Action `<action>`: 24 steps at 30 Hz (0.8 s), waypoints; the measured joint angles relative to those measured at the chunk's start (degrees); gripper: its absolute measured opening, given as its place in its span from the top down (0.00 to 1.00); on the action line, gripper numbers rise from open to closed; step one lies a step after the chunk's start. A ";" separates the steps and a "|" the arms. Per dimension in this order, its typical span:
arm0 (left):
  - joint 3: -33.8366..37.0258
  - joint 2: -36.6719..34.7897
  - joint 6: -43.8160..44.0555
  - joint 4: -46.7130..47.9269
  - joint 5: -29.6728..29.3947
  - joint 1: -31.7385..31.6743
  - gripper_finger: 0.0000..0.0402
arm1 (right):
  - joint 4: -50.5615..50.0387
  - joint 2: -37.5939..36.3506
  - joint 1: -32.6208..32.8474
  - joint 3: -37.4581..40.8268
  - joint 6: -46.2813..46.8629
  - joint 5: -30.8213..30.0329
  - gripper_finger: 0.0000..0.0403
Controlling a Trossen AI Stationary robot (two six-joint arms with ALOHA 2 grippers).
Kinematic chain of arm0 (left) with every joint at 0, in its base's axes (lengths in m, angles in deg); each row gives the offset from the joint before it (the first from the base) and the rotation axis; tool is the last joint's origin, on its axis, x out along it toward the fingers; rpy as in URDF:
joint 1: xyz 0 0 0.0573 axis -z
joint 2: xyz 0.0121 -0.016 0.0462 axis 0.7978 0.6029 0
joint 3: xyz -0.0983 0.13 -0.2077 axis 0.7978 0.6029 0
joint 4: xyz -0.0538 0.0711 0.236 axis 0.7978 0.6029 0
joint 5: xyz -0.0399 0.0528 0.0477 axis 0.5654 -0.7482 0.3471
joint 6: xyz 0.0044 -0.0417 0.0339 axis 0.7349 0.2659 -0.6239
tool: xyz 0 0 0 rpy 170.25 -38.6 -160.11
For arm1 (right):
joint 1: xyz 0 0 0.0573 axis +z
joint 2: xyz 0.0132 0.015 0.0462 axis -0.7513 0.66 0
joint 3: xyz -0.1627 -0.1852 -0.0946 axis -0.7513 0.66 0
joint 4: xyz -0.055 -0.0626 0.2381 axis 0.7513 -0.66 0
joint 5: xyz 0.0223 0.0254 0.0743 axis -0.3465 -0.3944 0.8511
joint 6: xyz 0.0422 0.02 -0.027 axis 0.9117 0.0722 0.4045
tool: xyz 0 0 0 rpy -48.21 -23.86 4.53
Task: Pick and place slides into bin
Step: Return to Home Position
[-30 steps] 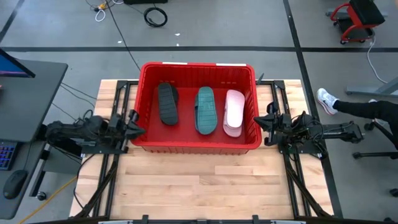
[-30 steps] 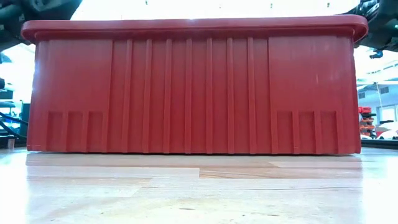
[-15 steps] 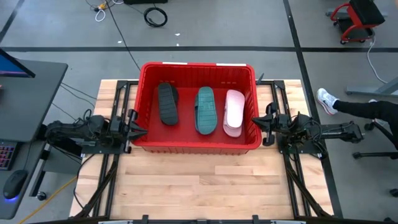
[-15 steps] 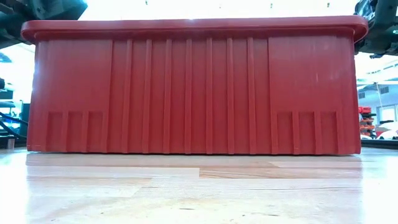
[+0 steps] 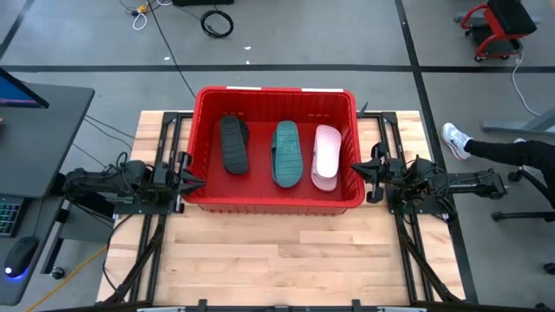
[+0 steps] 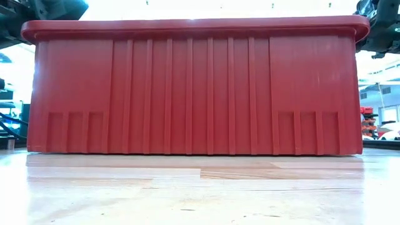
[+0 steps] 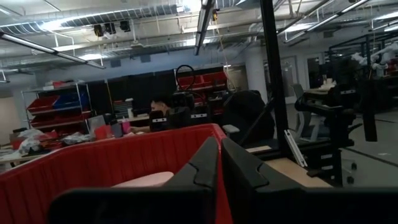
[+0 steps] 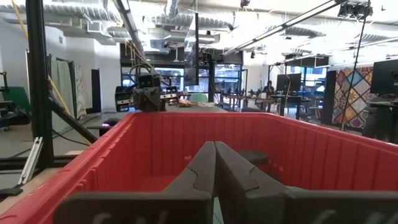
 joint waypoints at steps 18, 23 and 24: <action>0.04 0.02 0.04 -0.12 0.00 -0.02 0.93 | 0.15 0.00 0.00 -0.08 0.02 0.00 0.97; 0.04 0.02 0.07 -0.14 0.00 -0.02 0.94 | 0.15 0.00 0.00 -0.13 0.02 0.00 0.97; 0.04 0.02 0.07 -0.14 0.00 -0.01 0.94 | 0.16 0.00 0.00 -0.13 0.02 0.00 0.97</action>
